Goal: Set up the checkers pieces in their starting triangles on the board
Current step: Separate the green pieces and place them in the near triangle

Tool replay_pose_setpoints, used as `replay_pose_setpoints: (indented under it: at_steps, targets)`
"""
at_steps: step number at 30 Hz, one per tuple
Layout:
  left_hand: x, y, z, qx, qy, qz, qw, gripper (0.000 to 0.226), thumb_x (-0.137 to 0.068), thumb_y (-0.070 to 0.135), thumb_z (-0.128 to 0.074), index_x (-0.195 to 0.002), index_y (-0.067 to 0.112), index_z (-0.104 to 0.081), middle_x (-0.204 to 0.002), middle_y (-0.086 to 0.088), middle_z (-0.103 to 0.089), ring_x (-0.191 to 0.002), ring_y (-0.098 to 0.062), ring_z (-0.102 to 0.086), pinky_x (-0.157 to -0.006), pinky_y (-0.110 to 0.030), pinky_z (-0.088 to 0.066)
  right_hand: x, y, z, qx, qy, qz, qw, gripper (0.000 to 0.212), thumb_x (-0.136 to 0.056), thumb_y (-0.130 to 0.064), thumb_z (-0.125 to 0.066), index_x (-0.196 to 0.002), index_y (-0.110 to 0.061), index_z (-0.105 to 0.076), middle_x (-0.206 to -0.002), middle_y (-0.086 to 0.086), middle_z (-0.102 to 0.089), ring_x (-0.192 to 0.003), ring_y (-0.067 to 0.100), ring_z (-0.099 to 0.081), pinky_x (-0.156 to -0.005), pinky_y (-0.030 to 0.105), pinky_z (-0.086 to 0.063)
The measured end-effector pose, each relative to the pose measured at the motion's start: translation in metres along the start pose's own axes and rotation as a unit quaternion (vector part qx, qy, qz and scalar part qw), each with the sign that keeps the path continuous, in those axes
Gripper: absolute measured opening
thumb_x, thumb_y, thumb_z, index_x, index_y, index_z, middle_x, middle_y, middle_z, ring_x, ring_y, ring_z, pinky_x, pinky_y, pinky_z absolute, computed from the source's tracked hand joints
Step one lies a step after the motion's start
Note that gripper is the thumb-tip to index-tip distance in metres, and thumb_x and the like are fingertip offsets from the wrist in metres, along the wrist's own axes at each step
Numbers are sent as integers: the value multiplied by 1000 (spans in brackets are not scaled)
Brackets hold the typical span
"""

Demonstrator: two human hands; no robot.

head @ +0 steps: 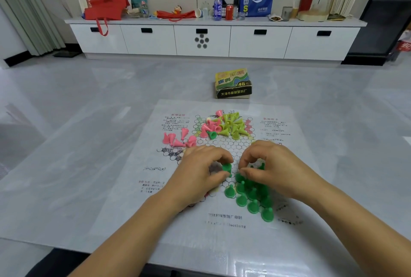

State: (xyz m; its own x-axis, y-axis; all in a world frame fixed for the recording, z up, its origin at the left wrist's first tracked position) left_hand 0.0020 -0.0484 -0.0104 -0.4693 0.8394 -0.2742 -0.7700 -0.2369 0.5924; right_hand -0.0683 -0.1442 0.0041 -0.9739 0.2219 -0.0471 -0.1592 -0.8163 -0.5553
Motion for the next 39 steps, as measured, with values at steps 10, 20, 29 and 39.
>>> replay_pose_setpoints:
  at_steps: [10,20,29,39]
  targets:
    - [1,-1,1,-65,-5,-34,997,23,-82,30,-60,-104,25,-65,-101,10,-63,-99,-8,-49,-94,-26,-22,8,24,26,-38,52,-54,996,12,-85,-31,-59,-73,-34,-57,-85,-14,-59,-82,-2,-53,-68,6,-37]
    - [2,-2,11,-51,0,-12,999,6,-82,18,-56,-85,19,-51,-81,5,-58,-80,-11,-49,-77,-22,-31,21,61,30,-115,61,-134,982,10,-85,-26,-60,-80,-21,-67,-80,-1,-68,-74,15,-57,-66,23,-42]
    - [3,-5,2,-48,-27,-24,998,27,-72,41,-54,-88,22,-65,-96,12,-57,-100,-6,-45,-98,-27,-21,23,64,24,-155,64,-142,976,11,-85,-26,-60,-78,-22,-68,-79,6,-69,-67,19,-55,-64,24,-42]
    - [2,-3,-5,0,-15,-47,999,26,-68,46,-61,-91,35,-63,-75,33,-53,-91,16,-43,-97,-21,-20,22,63,20,-143,55,-142,978,9,-85,-24,-61,-83,-18,-67,-63,-10,-52,-50,0,-45,-49,6,-36]
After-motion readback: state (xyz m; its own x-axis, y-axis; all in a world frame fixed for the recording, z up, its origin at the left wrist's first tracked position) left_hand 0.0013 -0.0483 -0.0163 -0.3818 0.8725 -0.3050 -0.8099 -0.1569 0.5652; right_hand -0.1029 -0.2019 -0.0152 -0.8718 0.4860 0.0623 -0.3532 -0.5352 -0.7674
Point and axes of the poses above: each hand's wrist, its own x-axis away from the middle knuckle, its own z-axis out of the back of the hand, y = z × x, the point moved 8 cm from there along -x, towards the middle knuckle
